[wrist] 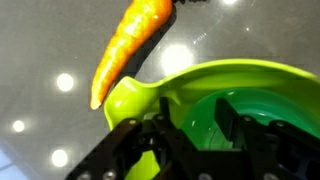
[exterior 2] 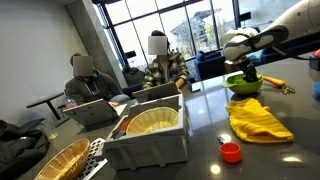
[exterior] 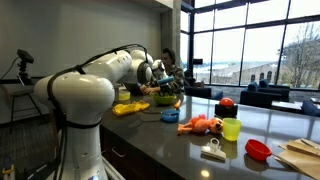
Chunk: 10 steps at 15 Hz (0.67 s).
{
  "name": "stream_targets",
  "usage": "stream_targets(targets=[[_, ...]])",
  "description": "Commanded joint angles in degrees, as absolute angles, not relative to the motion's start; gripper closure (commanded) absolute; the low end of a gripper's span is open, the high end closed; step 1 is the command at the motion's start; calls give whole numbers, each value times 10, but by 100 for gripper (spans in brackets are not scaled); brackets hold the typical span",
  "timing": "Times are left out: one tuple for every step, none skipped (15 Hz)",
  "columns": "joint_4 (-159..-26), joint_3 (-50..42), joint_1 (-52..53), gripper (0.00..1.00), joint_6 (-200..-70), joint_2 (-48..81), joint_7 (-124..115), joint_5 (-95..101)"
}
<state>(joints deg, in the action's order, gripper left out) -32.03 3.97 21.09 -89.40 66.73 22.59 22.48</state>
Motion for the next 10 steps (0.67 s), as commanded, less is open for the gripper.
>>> stream_targets(targets=[[-303, 37, 210, 79, -880, 672, 224, 224], [-302, 37, 210, 86, -879, 671, 225, 224], [-301, 37, 210, 95, -879, 671, 224, 224], [-301, 37, 210, 99, -878, 671, 225, 224], [-300, 37, 209, 100, -877, 670, 225, 223], [-299, 38, 209, 100, -877, 669, 225, 222], [-298, 38, 209, 100, -876, 668, 224, 222], [-297, 39, 208, 100, -876, 668, 224, 221], [-296, 39, 208, 100, -875, 667, 224, 221], [-294, 39, 209, 100, -875, 666, 223, 220]])
